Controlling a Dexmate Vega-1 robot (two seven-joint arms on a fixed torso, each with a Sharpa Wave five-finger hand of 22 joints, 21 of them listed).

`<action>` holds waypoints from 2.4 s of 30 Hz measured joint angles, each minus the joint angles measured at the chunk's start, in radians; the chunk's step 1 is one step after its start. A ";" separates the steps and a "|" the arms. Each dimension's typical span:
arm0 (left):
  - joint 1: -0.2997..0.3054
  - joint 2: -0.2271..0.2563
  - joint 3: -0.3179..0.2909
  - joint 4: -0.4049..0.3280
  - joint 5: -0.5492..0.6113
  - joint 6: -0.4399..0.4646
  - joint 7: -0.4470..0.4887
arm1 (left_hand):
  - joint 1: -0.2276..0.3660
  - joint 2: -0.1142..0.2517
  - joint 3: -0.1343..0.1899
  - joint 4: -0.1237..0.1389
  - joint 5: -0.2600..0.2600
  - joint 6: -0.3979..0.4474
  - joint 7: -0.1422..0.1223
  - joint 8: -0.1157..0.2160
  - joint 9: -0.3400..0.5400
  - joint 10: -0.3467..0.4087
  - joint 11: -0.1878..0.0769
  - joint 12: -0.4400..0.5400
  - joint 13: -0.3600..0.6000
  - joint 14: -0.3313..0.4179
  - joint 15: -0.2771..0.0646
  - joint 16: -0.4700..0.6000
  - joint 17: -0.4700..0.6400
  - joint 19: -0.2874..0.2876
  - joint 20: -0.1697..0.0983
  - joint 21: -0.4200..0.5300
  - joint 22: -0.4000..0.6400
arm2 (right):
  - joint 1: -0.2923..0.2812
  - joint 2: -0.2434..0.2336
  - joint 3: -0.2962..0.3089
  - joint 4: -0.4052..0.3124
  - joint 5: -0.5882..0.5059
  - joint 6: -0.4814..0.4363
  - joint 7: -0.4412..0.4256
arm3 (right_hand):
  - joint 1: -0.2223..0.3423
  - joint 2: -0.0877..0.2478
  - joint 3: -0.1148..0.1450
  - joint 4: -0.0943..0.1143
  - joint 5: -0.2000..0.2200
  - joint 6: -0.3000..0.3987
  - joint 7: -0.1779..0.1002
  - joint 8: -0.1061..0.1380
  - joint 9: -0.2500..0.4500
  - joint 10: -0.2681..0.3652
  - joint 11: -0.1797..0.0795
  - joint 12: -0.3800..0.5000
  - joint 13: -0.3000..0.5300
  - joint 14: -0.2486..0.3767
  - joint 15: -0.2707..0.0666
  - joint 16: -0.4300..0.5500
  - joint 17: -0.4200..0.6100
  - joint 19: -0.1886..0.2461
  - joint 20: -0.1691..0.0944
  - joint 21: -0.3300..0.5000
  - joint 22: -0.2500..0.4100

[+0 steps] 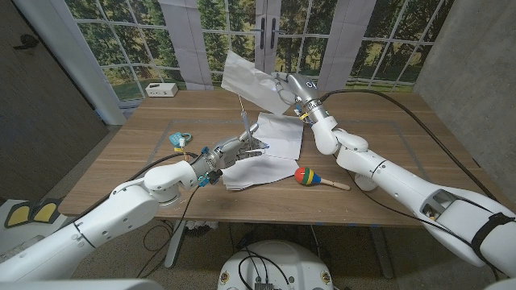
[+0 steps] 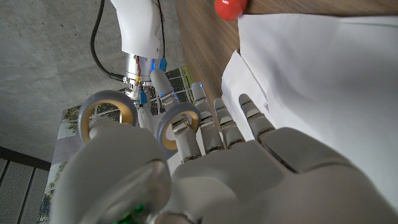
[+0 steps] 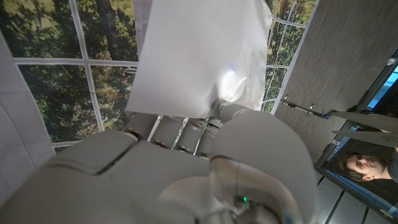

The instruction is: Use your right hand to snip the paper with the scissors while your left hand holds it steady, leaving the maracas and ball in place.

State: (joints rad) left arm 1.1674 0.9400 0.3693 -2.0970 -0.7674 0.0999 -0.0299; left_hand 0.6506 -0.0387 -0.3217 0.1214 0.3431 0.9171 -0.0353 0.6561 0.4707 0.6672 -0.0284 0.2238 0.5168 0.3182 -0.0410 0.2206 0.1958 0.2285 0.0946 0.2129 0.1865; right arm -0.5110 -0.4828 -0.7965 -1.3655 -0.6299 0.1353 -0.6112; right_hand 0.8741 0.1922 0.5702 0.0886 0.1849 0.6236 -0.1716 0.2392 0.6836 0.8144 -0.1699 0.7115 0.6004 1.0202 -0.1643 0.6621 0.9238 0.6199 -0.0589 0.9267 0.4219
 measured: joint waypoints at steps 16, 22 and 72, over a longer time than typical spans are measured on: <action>-0.004 0.006 -0.003 -0.007 0.012 0.010 0.003 | 0.000 0.000 -0.004 0.004 0.000 0.000 0.000 -0.001 0.000 0.004 0.004 0.000 0.005 0.000 0.000 0.000 0.000 0.000 0.000 0.000 0.000 | 0.024 -0.033 -0.058 -0.056 -0.203 -0.166 -0.053 | 0.004 -0.004 0.009 -0.016 0.000 0.025 0.007 0.000 0.002 0.004 -0.015 0.025 0.028 0.000 0.000 0.004 0.041 -0.013 0.002 0.031 0.000; -0.009 0.006 -0.003 -0.002 0.009 0.012 -0.008 | 0.000 0.000 -0.004 0.004 0.000 0.000 0.000 -0.001 0.000 0.004 0.004 0.000 0.005 0.000 0.000 0.000 0.000 0.000 0.000 0.000 0.000 | 0.034 -0.043 -0.073 -0.057 -0.244 -0.192 -0.073 | 0.024 -0.024 0.011 -0.051 0.000 0.070 -0.018 -0.008 -0.016 0.021 -0.012 0.025 0.010 0.000 0.000 0.008 0.066 -0.035 0.006 0.053 -0.009; -0.030 0.019 -0.005 0.012 -0.030 0.050 -0.033 | 0.000 0.000 -0.002 0.006 0.000 0.000 0.000 -0.005 0.005 0.003 0.003 0.000 0.003 0.005 -0.005 0.000 0.000 0.000 0.000 0.000 0.000 | 0.183 -0.029 -0.235 0.288 -0.335 -0.136 -0.465 | 0.121 -0.060 -0.067 -0.204 -0.012 0.239 -0.022 -0.051 -0.214 0.053 0.004 0.088 0.107 0.005 -0.002 0.041 0.250 -0.153 0.009 0.199 -0.065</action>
State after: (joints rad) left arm 1.1375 0.9590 0.3646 -2.0846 -0.7978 0.1500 -0.0634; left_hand 0.6507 -0.0387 -0.3240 0.1272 0.3431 0.9170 -0.0354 0.6516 0.4753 0.6707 -0.0250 0.2238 0.5200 0.3237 -0.0463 0.2206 0.1959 0.2284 0.0945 0.2128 0.1865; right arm -0.3276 -0.5118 -1.0315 -1.0775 -0.9646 -0.0007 -1.0766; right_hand 0.9956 0.1322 0.5034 -0.1158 0.1731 0.8625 -0.1934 0.1881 0.4692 0.8675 -0.1661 0.7998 0.7078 1.0247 -0.1662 0.7028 1.1738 0.4673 -0.0495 1.1260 0.3569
